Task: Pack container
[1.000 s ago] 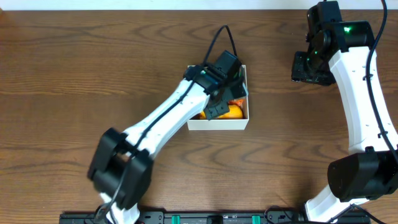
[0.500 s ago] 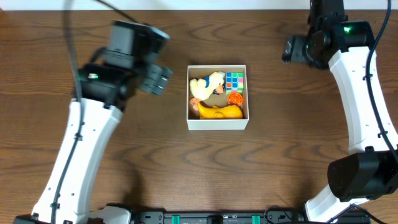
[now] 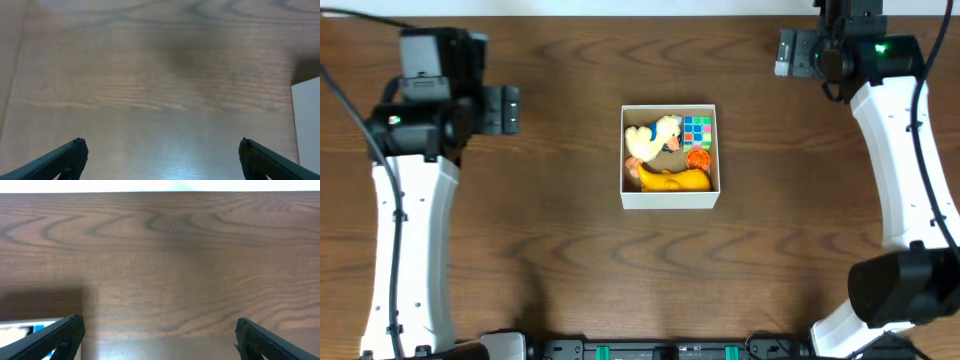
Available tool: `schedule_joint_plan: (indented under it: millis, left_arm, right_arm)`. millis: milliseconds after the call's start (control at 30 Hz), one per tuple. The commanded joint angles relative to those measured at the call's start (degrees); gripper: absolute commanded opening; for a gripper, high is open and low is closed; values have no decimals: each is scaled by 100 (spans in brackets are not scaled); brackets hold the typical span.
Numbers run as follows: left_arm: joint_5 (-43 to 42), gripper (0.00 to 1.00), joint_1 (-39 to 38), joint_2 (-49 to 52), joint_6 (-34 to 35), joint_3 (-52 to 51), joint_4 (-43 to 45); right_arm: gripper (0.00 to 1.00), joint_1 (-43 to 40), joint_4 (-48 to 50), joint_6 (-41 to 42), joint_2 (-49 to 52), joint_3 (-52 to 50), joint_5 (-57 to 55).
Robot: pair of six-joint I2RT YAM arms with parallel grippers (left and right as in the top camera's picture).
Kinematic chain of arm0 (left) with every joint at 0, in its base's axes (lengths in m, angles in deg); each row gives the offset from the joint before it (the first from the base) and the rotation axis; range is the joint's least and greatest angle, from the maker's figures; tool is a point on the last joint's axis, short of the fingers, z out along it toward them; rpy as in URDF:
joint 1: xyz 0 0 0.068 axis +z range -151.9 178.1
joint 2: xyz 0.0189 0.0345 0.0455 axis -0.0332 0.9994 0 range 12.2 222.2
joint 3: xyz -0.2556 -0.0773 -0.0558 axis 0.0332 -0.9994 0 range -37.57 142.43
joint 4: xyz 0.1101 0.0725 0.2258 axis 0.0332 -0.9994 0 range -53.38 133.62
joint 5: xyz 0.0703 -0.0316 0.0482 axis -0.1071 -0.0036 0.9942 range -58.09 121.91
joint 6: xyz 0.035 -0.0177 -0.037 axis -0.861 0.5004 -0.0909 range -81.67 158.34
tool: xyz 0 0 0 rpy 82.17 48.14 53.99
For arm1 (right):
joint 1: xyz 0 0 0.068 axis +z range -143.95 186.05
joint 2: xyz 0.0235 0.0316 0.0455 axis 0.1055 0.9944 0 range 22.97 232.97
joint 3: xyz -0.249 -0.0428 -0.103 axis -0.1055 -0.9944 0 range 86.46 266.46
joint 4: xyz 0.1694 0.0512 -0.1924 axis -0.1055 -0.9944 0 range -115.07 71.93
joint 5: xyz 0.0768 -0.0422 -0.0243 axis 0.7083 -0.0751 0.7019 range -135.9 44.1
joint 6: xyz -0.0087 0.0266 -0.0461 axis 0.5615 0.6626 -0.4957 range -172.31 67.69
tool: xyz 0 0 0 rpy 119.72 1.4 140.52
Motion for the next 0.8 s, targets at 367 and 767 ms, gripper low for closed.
schedule_joint_plan:
  millis: [367, 767]
  left_arm:
    - [-332, 98, 96, -2527, 61, -2885, 1526]
    - [-330, 98, -157, -5539, -391, -5337, 1987]
  right_arm:
    - [97, -55, 219, 188, -3075, -2474, -59]
    - [99, -55, 398, 1257, -6251, -5939, -422]
